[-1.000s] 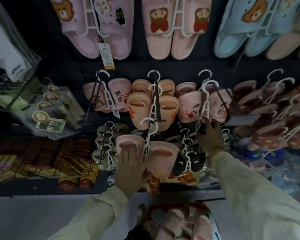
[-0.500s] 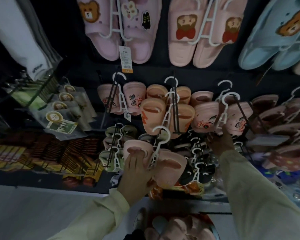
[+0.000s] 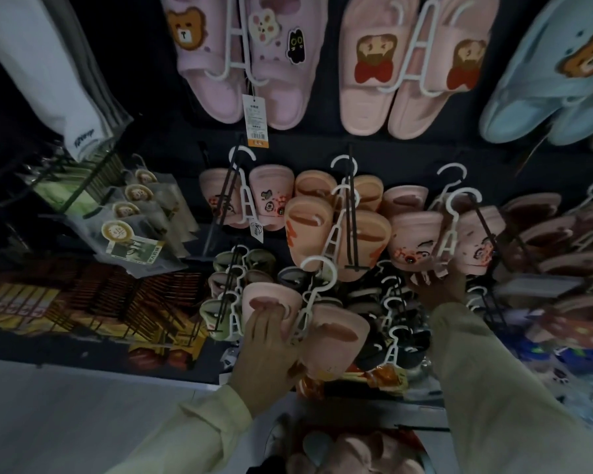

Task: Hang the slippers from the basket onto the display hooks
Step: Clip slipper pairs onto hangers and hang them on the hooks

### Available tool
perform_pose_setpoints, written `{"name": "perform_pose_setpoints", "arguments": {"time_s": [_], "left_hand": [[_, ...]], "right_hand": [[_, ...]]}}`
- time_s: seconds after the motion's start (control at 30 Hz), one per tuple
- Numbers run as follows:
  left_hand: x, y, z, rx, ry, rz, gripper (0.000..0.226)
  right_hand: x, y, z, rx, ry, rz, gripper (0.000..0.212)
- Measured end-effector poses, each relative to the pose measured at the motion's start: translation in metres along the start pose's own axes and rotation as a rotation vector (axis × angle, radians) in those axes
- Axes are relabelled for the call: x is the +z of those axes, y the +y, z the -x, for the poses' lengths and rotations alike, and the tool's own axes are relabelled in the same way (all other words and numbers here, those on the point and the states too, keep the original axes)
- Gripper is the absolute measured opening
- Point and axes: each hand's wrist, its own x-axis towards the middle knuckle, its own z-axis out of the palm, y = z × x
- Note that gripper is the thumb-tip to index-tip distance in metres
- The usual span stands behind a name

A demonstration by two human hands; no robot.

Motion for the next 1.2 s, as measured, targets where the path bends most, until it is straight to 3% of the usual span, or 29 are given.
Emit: {"name": "perform_pose_setpoints", "arguments": {"time_s": [0.07,0.2,0.27,0.3,0.37,0.53,0.67,0.8,0.9,0.93,1.13,1.2], "left_hand": [[-0.005,0.002,0.0,-0.021,0.024,0.022,0.096],[-0.009,0.005,0.001,-0.025,0.044,0.021,0.095],[-0.011,0.007,0.001,-0.023,0.049,0.031,0.094],[-0.012,0.009,0.002,-0.023,0.05,0.038,0.095],[-0.013,0.012,0.003,-0.024,0.056,0.051,0.096],[-0.014,0.019,0.008,-0.024,0.051,0.061,0.098],[-0.017,0.024,0.012,-0.033,0.034,0.048,0.099],[-0.016,0.027,0.016,-0.034,0.042,0.072,0.098],[-0.019,0.029,0.018,-0.02,0.075,0.077,0.099],[-0.021,0.03,0.018,-0.013,0.088,0.076,0.099],[-0.026,0.033,0.018,-0.004,0.114,0.1,0.092],[-0.027,0.032,0.018,-0.002,0.118,0.097,0.091]], "right_hand": [[-0.006,0.004,-0.005,-0.026,0.007,0.086,0.06],[0.023,-0.002,0.052,-0.233,0.081,0.334,0.025],[0.02,-0.005,0.055,-0.284,0.066,0.539,0.039],[0.017,-0.006,0.055,-0.22,-0.004,0.578,0.05],[0.01,-0.004,0.053,-0.245,0.048,0.771,0.059],[0.009,-0.011,0.06,-0.44,0.042,0.872,0.046],[-0.006,-0.012,0.073,-0.461,0.068,0.988,0.046],[-0.012,-0.017,0.093,-0.356,-0.067,0.521,0.029],[-0.016,-0.016,0.092,-0.046,-0.126,-0.19,0.056],[-0.019,-0.017,0.091,0.007,-0.128,-0.302,0.059],[-0.031,-0.011,0.105,-0.015,-0.121,-0.442,0.029],[-0.036,-0.009,0.112,-0.042,-0.112,-0.45,0.029]]}}
